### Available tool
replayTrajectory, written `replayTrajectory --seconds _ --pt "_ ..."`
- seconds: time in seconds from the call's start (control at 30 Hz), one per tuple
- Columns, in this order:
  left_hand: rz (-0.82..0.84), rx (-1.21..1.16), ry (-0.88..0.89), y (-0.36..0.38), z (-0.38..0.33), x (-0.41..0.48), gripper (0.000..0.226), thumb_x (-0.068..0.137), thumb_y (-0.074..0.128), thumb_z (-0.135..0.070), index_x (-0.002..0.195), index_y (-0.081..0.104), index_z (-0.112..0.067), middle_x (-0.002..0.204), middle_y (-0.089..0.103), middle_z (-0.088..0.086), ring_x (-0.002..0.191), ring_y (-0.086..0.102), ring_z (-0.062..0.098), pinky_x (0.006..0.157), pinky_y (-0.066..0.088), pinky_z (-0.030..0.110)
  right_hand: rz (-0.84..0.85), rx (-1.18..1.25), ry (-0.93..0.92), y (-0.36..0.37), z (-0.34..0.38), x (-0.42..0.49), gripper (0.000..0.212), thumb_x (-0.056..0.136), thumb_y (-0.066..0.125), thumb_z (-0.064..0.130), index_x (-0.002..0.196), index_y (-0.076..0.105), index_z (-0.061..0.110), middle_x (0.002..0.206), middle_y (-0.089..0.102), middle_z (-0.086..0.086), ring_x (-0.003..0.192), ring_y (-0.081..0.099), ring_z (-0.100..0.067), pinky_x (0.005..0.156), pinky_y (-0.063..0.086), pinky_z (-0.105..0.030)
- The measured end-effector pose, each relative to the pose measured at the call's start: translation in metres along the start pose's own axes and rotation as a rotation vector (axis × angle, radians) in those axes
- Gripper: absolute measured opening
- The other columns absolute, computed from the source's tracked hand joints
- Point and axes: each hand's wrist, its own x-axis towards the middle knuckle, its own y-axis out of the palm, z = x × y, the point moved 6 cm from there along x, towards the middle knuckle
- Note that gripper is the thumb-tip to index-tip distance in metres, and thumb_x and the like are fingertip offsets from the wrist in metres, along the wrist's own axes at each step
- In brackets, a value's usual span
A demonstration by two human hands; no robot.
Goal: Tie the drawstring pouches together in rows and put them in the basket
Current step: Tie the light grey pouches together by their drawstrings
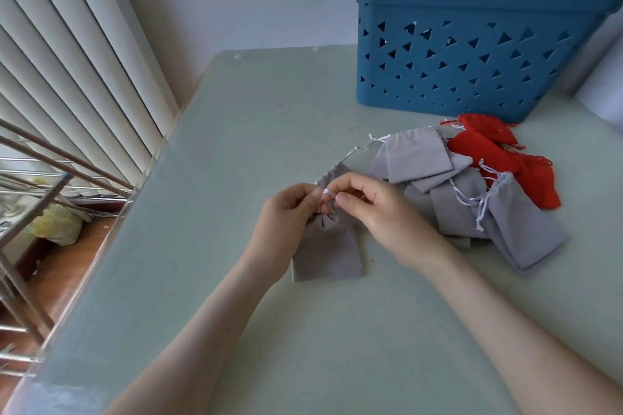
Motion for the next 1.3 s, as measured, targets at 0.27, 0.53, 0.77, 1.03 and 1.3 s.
replayTrajectory --seconds 0.27,0.53,0.77,1.03,1.3 --pt "-0.029 0.199 0.066 0.001 0.000 -0.002 0.028 0.097 0.052 -0.013 0.072 0.065 -0.011 0.070 0.062 0.003 0.066 0.048 0.012 0.066 0.039 0.023 -0.126 -0.193 -0.052 -0.001 0.001 0.002 0.019 0.088 0.060 -0.004 0.103 0.060 0.008 0.074 0.063 0.001 0.058 0.055 0.008 0.063 0.039 -0.008" --pt "-0.004 0.341 0.109 0.006 -0.007 -0.007 0.013 0.090 0.064 -0.018 0.078 0.063 -0.024 0.059 0.060 -0.019 0.057 0.048 0.001 0.059 0.038 0.015 -0.230 -0.137 0.000 -0.005 -0.005 0.003 0.018 0.086 0.066 0.003 0.083 0.063 0.020 0.074 0.066 0.011 0.070 0.061 0.005 0.071 0.046 -0.014" --pt "-0.032 0.149 0.024 0.005 -0.003 -0.004 0.026 0.099 0.049 -0.020 0.077 0.057 -0.010 0.066 0.061 -0.008 0.059 0.048 0.010 0.056 0.037 0.017 -0.194 -0.118 0.016 -0.005 -0.008 0.004 0.010 0.086 0.066 0.004 0.084 0.063 0.013 0.071 0.070 0.002 0.070 0.068 -0.011 0.071 0.054 -0.027" --pt "0.016 -0.022 -0.082 0.005 0.000 -0.002 0.024 0.097 0.052 -0.015 0.076 0.060 -0.008 0.070 0.062 0.004 0.066 0.052 0.017 0.061 0.039 0.024 -0.185 -0.200 -0.037 -0.004 -0.003 0.004 0.016 0.086 0.066 0.006 0.083 0.059 0.020 0.072 0.068 0.003 0.069 0.063 -0.011 0.066 0.045 -0.019" --pt "-0.081 0.247 0.107 -0.001 -0.006 -0.005 0.019 0.092 0.060 -0.021 0.076 0.065 -0.029 0.078 0.066 -0.007 0.081 0.055 0.011 0.073 0.041 0.022 -0.031 -0.058 0.130 0.003 -0.018 0.003 0.019 0.091 0.062 0.013 0.080 0.069 0.026 0.078 0.071 0.007 0.080 0.063 -0.005 0.085 0.049 -0.034"
